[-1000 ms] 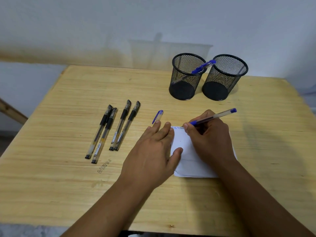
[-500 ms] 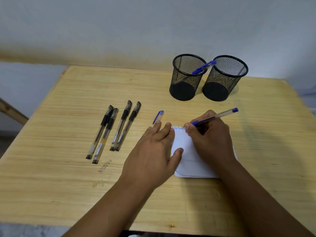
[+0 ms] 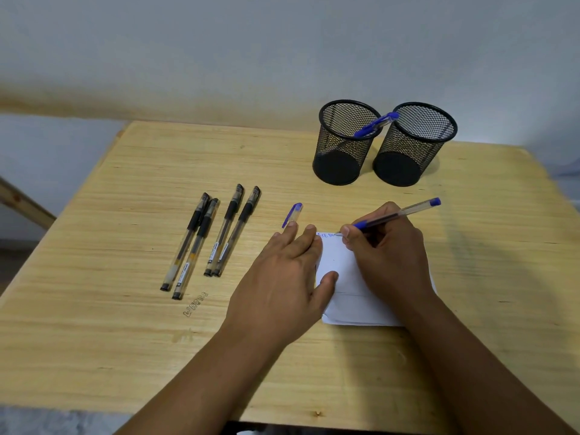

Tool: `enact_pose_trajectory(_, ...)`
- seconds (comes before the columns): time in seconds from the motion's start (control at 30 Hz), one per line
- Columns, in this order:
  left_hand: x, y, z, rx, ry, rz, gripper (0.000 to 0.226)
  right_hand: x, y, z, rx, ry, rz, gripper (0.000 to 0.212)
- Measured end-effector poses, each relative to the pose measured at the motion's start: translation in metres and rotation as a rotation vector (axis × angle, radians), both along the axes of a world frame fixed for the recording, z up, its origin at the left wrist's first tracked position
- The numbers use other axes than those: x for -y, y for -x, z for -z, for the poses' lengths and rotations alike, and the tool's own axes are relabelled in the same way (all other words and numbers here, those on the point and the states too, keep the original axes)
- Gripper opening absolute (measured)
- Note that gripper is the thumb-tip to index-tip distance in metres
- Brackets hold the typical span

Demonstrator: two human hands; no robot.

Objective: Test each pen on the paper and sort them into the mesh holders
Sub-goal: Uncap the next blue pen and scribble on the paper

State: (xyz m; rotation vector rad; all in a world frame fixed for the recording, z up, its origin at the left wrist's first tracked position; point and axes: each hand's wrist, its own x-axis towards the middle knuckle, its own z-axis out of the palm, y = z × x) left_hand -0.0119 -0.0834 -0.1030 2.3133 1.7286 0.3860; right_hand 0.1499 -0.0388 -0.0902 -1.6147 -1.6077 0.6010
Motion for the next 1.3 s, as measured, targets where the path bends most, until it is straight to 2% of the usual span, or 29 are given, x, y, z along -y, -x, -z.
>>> enact_pose_trajectory(0.93, 0.001, 0.000, 0.000, 0.039, -0.005, -0.007, 0.059, 0.000, -0.002, 0.000, 0.019, 0.021, -0.038, 0.017)
enact_pose_trajectory(1.2, 0.002, -0.001, -0.002, 0.041, -0.003, -0.019, 0.058, 0.000, -0.011, -0.005, -0.321, 0.038, 0.101, 0.016)
enact_pose_trajectory(1.3, 0.003, -0.001, -0.002, 0.071, 0.000, -0.026, 0.052, -0.004, -0.013, -0.009, -0.493, 0.121, 0.137, 0.016)
